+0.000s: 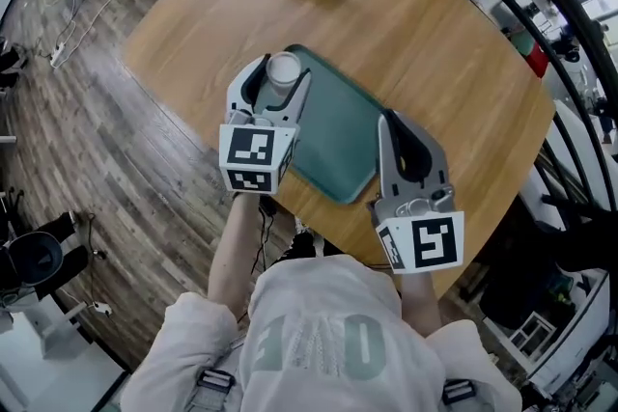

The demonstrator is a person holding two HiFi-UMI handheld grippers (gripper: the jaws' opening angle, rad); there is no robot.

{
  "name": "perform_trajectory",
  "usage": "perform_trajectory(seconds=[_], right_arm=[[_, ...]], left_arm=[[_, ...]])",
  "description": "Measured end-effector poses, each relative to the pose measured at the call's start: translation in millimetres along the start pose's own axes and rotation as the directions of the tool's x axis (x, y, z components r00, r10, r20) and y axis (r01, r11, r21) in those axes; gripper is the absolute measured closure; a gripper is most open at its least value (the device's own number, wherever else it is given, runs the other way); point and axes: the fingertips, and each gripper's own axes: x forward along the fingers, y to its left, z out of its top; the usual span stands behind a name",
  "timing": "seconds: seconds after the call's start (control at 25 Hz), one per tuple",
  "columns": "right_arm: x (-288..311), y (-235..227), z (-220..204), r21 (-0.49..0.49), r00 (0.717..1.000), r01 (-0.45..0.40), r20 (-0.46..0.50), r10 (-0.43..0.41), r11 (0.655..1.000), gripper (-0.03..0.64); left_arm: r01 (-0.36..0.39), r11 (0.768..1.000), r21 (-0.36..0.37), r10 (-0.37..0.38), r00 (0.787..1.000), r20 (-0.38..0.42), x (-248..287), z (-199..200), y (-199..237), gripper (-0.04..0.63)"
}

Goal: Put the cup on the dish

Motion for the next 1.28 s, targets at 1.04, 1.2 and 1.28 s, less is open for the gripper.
perform_trajectory(seconds=[1.04, 1.2, 1.28], right_arm=[[15, -48, -51, 0.053, 0.992, 0.061, -0.113, -0.055, 0.997, 0.597], [16, -38, -44, 0.055, 0.993, 0.048, -0.107, -0.042, 0.997, 0.597], [16, -35, -42, 0.052, 0.994, 0.042, -0.100, -0.037, 0.998, 0.597]], left_arm=[[-0.045, 0.996, -0.079, 0.024, 0.969, -0.247, 104, -108, 21, 0.325], [-0.046, 0.995, -0.084, 0.023, 0.968, -0.251, 100, -108, 22, 0.324], [-0.046, 0.995, -0.084, 0.023, 0.967, -0.253, 101, -109, 22, 0.324]])
